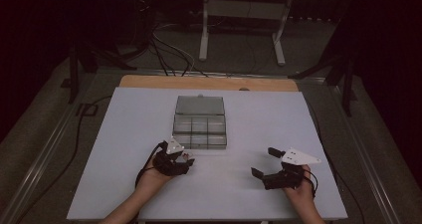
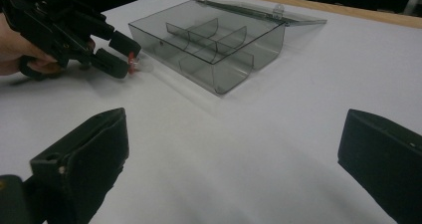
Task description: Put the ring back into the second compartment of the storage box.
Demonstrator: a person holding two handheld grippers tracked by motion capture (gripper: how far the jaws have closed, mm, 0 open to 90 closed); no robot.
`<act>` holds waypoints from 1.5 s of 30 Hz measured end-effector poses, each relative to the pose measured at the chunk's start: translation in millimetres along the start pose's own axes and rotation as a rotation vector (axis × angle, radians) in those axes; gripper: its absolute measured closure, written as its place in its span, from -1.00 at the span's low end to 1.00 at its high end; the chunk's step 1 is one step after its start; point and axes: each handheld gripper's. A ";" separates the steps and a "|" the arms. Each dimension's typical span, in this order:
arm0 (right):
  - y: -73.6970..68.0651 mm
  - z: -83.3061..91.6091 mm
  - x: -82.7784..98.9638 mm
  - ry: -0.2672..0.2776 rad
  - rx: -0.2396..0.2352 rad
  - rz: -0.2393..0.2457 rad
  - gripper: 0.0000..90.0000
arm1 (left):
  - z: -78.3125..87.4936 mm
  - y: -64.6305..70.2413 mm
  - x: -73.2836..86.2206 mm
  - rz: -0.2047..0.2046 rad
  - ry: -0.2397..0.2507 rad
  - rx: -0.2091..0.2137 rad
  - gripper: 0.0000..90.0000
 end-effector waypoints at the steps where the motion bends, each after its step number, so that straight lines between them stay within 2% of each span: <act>1: 0.0 0.0 0.0 0.000 0.000 0.000 -1.00 | -0.6 0.1 -0.4 0.000 -0.002 -0.001 -0.01; 6: -0.3 -0.4 0.1 -0.005 -0.001 0.002 -1.00 | -5.1 0.4 -1.0 -0.013 -0.027 0.000 0.10; 18: -0.1 -0.9 0.3 -0.008 -0.004 -0.001 -1.00 | -6.6 -1.9 -3.2 -0.008 -0.027 -0.002 0.40; 24: 0.0 -0.8 0.3 -0.007 -0.004 -0.003 -1.00 | -7.4 -1.2 -3.2 -0.020 -0.025 -0.007 0.52; 34: -0.4 -1.1 0.5 -0.011 -0.005 -0.001 -1.00 | -6.7 -4.4 -3.4 -0.007 -0.027 0.004 0.62; 45: 0.0 -0.3 0.4 -0.010 -0.004 -0.001 -1.00 | -1.3 -3.0 -6.2 -0.025 -0.025 -0.001 0.64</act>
Point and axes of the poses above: each handheld gripper's, and its own axes: z roughly backward along the jaws, x roughly out of its underside, y roughly to its right, and after that the axes turned 6 degrees about -z, right-handed
